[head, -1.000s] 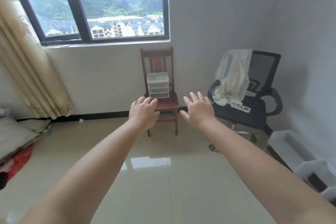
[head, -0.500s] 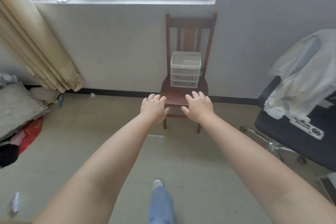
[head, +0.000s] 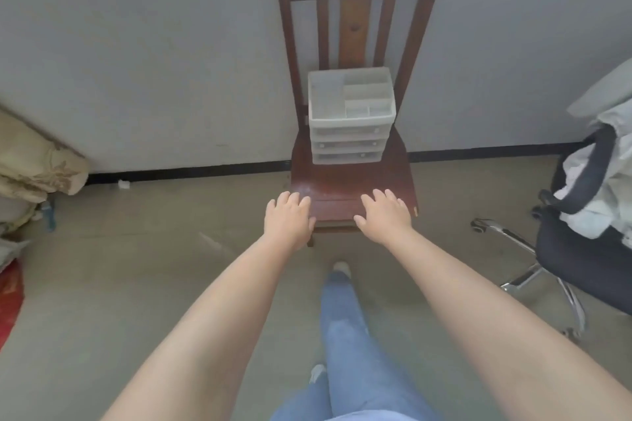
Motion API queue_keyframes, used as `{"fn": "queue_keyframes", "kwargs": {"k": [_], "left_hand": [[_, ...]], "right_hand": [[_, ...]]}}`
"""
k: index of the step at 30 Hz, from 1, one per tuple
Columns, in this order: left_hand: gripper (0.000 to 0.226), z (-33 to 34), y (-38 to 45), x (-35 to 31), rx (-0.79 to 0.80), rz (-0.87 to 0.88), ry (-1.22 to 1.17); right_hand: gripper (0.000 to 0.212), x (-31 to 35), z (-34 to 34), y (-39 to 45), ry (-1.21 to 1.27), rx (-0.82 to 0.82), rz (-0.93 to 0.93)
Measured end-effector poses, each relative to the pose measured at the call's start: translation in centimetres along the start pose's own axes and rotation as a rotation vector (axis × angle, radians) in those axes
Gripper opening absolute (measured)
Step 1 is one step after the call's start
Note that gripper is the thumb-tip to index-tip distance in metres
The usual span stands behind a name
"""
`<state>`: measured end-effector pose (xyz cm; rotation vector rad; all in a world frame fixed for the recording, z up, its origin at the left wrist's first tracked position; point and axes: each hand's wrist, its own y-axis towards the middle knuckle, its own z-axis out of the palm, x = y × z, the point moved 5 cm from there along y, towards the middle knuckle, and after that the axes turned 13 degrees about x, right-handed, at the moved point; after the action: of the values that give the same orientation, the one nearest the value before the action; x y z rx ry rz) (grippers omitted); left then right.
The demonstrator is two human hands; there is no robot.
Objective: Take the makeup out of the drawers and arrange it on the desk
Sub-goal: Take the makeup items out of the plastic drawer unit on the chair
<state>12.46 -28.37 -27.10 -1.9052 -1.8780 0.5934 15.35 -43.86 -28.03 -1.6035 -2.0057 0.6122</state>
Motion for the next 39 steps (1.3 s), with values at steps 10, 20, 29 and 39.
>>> {"fn": "queue_keyframes", "kwargs": {"k": [10,20,29,39], "left_hand": [[0.052,-5.6,20.6,1.3,0.027,0.077,-0.03],[0.046,-3.4,32.9,3.7,-0.448,0.363,0.106],[0.042,-3.3,33.2,4.2,-0.463,0.543,0.075],[0.052,-3.8,33.3,4.8,-0.302,0.617,0.091]], "right_hand": [[0.043,-3.7,-3.5,20.5,0.311,0.166,0.077],[0.024,-4.6,-1.7,32.2,1.463,-0.05,0.262],[0.029,-2.3,-1.7,33.9,2.606,-0.238,0.264],[0.014,-2.5,1.7,28.2,2.557,-0.088,0.139]]}}
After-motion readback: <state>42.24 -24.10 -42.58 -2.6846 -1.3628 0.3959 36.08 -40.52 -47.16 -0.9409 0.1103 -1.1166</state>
